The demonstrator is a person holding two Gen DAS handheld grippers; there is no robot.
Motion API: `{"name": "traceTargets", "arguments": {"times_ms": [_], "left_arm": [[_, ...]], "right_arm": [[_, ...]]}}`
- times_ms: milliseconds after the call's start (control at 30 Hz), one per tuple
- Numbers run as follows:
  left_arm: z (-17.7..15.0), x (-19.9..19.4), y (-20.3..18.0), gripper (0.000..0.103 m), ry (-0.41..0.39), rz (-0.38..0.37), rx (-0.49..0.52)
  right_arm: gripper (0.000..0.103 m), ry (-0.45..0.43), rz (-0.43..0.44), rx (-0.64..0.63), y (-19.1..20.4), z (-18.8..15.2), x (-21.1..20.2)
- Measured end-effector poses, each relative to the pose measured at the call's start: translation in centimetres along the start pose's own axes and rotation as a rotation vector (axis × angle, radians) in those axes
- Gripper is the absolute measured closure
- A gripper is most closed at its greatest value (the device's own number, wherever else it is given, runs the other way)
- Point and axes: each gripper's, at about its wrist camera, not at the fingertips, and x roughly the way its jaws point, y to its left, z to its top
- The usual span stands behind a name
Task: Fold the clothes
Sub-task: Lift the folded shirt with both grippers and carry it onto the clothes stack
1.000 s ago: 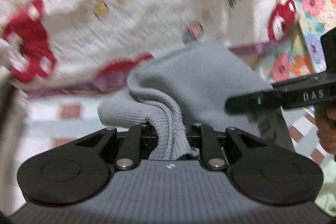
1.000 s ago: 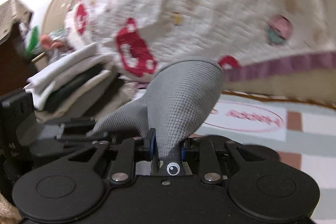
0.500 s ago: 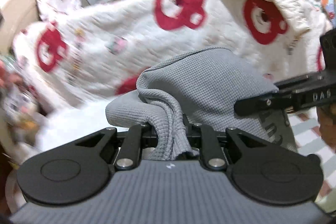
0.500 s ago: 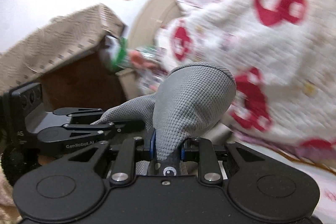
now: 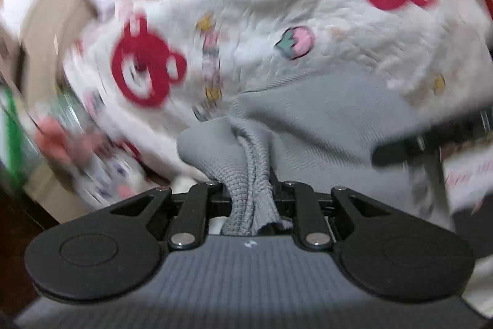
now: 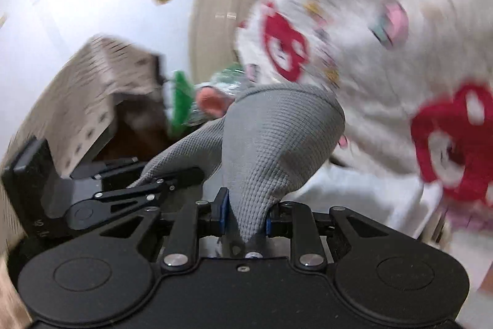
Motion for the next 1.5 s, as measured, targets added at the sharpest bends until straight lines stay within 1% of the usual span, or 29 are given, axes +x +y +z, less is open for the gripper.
{"name": "traceTargets", "arguments": {"times_ms": [67, 100, 133, 167, 233, 300, 367, 400, 467, 567, 600, 667, 733, 800, 867, 900, 933, 967, 1000, 1100, 1133, 1167, 1267, 1300, 1367, 1433, 1467, 1500], "left_arm": [[0.5, 3.4, 2.1, 0.085, 0.063, -0.074, -0.110], [0.1, 5.0, 2.0, 0.084, 0.096, -0.106, -0.144], [-0.5, 6.4, 1.9, 0.083, 0.121, -0.104, -0.160], [-1.2, 7.7, 1.9, 0.082, 0.144, -0.094, -0.173], [-2.6, 8.9, 1.9, 0.076, 0.162, -0.086, -0.178], [-3.1, 9.1, 2.5, 0.075, 0.149, -0.096, -0.197], [-3.5, 8.1, 3.0, 0.075, 0.126, -0.106, -0.211], [-3.6, 7.5, 3.2, 0.074, 0.117, -0.109, -0.218], [-3.9, 5.8, 4.2, 0.070, 0.095, -0.128, -0.258], [-4.8, 2.8, 5.2, 0.062, 0.051, -0.167, -0.310], [-5.5, 1.7, 5.5, 0.060, 0.042, -0.190, -0.347], [-7.0, 0.1, 5.9, 0.059, 0.037, -0.236, -0.432], [-8.8, -0.8, 6.1, 0.056, 0.033, -0.249, -0.493], [-10.6, -1.4, 6.3, 0.052, 0.029, -0.254, -0.545], [-11.9, -1.3, 6.4, 0.050, 0.036, -0.256, -0.573], [-12.1, -1.1, 6.2, 0.052, 0.041, -0.250, -0.567], [-12.1, -0.9, 6.0, 0.055, 0.047, -0.241, -0.556], [-11.8, -0.9, 5.7, 0.058, 0.049, -0.209, -0.521], [-11.4, -1.0, 5.2, 0.061, 0.050, -0.171, -0.480], [-9.5, -1.7, 4.1, 0.061, 0.046, -0.040, -0.369], [-8.8, -2.0, 3.6, 0.055, 0.046, 0.021, -0.327], [-7.9, -2.3, 2.8, 0.052, 0.038, 0.098, -0.260], [-6.8, -2.8, 0.1, 0.050, -0.042, 0.232, -0.082], [-6.8, -2.3, -0.5, 0.050, -0.040, 0.207, -0.057], [-6.9, -1.0, -1.4, 0.050, -0.022, 0.125, -0.025], [-7.6, 1.9, -1.2, 0.050, 0.114, 0.137, -0.046], [-8.2, 2.7, -0.8, 0.049, 0.139, 0.135, -0.072], [-8.8, 3.2, -0.3, 0.048, 0.146, 0.127, -0.108]], "right_arm": [[0.077, -0.017, -0.043, 0.040, -1.9, -0.8, 0.6], [0.076, -0.022, -0.071, 0.050, -2.8, -1.4, 0.8], [0.072, -0.021, -0.103, 0.067, -3.9, -1.9, 1.0], [0.071, -0.017, -0.127, 0.104, -5.3, -2.5, 1.2], [0.065, -0.006, -0.118, 0.188, -7.8, -3.6, 1.2], [0.060, -0.010, -0.040, 0.238, -8.8, -4.3, 0.3], [0.059, -0.011, 0.036, 0.284, -9.7, -5.1, -0.5], [0.055, -0.004, 0.065, 0.297, -9.7, -5.6, -0.9], [0.054, 0.012, 0.101, 0.311, -9.4, -6.6, -1.5], [0.054, 0.037, 0.121, 0.313, -8.8, -7.8, -1.8], [0.054, 0.044, 0.131, 0.315, -8.7, -8.1, -1.9], [0.054, 0.058, 0.151, 0.327, -8.4, -8.8, -1.8], [0.054, 0.069, 0.165, 0.340, -8.1, -9.4, -1.5], [0.054, 0.069, 0.154, 0.330, -7.5, -9.7, -1.2], [0.054, 0.062, 0.139, 0.333, -7.0, -9.7, -0.8], [0.060, 0.061, 0.136, 0.381, -7.0, -9.8, -0.6], [0.078, 0.071, 0.144, 0.513, -7.3, -10.1, -0.3], [0.079, 0.080, 0.153, 0.645, -7.6, -10.4, -0.1], [0.081, 0.083, 0.158, 0.728, -7.5, -10.4, 0.0], [0.081, 0.055, 0.159, 0.667, -4.1, -9.1, -0.4], [0.081, 0.052, 0.157, 0.651, -3.2, -8.8, -0.4], [0.081, 0.060, 0.148, 0.655, -3.0, -9.0, -0.2], [0.081, 0.057, 0.126, 0.755, -3.7, -10.9, -0.5], [0.081, 0.050, 0.125, 0.777, -3.8, -11.6, -0.8], [0.078, 0.058, 0.105, 0.737, -3.5, -12.2, -0.8], [0.073, 0.097, 0.103, 0.684, -3.1, -12.2, -0.4], [0.072, 0.114, 0.105, 0.658, -2.9, -12.2, -0.4], [0.072, 0.129, 0.114, 0.633, -2.8, -12.1, -0.9]]}}
